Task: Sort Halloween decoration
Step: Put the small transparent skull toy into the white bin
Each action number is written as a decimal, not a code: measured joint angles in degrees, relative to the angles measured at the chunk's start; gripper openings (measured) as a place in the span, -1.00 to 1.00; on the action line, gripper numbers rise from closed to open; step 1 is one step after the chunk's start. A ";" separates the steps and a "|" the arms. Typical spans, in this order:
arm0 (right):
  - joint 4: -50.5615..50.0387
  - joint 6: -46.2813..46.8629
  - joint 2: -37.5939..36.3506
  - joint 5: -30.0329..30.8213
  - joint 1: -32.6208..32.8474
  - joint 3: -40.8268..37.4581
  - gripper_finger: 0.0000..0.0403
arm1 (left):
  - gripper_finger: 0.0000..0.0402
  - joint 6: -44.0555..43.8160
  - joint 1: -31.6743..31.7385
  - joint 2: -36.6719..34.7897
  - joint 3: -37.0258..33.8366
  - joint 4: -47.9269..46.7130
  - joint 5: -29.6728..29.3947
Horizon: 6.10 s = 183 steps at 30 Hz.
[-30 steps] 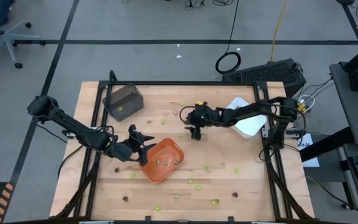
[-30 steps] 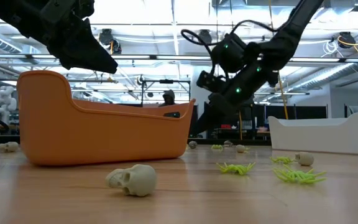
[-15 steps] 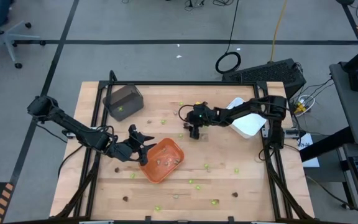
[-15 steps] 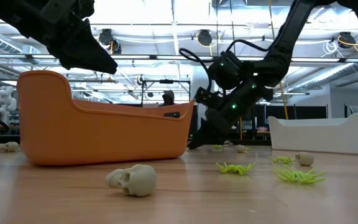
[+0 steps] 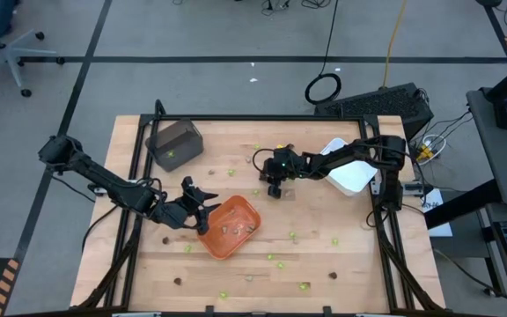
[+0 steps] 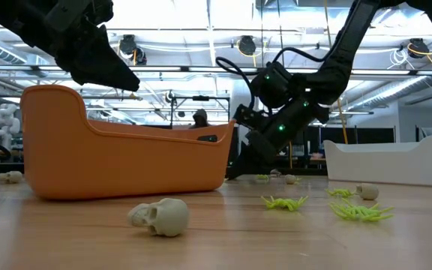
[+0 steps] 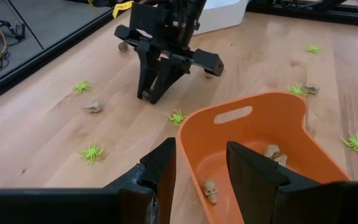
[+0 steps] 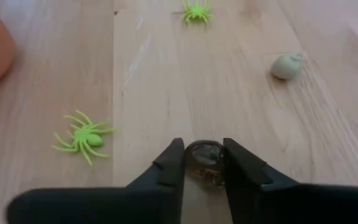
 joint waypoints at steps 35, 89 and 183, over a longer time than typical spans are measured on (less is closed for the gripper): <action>-34.58 -5.02 -34.34 19.86 34.34 -0.17 -0.76 | -0.28 -0.02 0.00 0.00 -0.02 -1.30 0.00; -25.68 -49.15 -23.63 31.67 40.76 -0.13 -0.76 | -0.28 -0.07 0.11 -0.01 -0.02 0.34 -0.02; -58.58 38.13 -42.45 49.28 5.87 -14.38 -0.71 | -0.28 -1.10 1.47 -0.01 -0.02 0.04 -2.35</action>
